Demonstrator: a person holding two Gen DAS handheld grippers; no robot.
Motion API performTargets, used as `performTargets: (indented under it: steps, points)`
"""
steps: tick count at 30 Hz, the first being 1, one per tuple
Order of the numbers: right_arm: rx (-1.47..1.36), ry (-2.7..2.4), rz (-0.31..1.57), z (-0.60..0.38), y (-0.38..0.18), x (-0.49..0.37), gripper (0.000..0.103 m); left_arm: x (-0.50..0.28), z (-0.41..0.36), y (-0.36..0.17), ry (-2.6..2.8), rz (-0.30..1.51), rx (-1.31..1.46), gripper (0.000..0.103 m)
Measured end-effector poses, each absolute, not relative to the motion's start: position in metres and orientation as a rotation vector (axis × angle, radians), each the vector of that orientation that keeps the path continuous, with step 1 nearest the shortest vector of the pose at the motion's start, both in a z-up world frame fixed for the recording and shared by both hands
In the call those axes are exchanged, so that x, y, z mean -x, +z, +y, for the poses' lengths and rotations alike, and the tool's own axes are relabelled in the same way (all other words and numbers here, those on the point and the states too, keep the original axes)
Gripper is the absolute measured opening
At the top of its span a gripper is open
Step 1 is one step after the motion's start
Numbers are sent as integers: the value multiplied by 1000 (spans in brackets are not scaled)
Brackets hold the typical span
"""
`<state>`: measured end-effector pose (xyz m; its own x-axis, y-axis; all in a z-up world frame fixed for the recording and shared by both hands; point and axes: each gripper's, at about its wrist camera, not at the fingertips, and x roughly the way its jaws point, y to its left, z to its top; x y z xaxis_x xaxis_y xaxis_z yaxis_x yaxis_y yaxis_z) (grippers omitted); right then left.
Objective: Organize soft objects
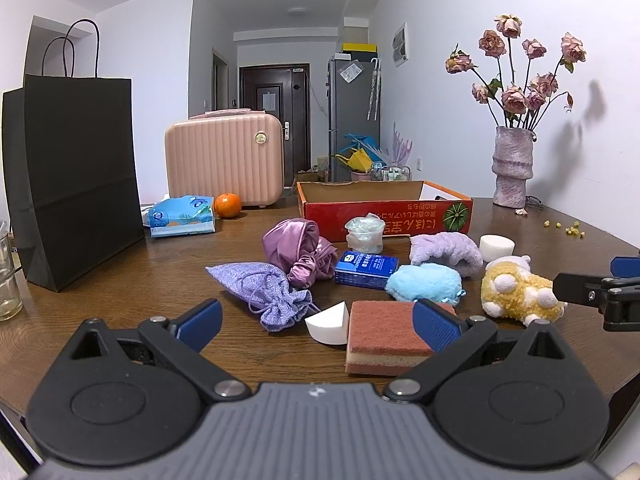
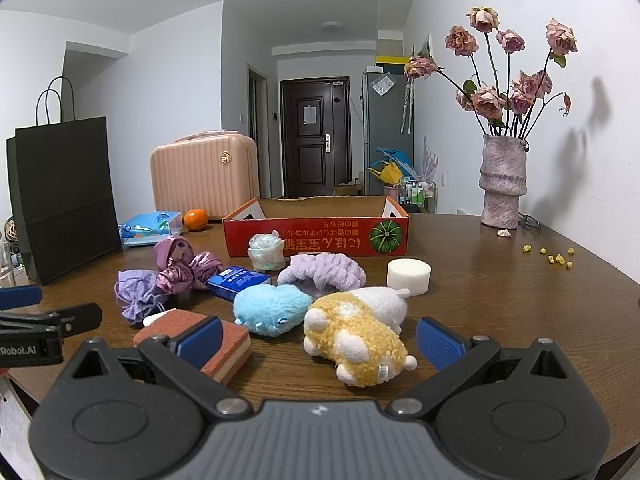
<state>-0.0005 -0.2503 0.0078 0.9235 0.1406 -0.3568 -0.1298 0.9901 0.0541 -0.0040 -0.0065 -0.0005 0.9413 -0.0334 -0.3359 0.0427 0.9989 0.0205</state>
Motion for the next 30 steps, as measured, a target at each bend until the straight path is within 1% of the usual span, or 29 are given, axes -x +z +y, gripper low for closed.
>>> performTargets:
  steps: [30]
  points:
    - [-26, 135, 369, -251, 6, 0, 103, 5, -9, -1, -41, 337, -30, 103]
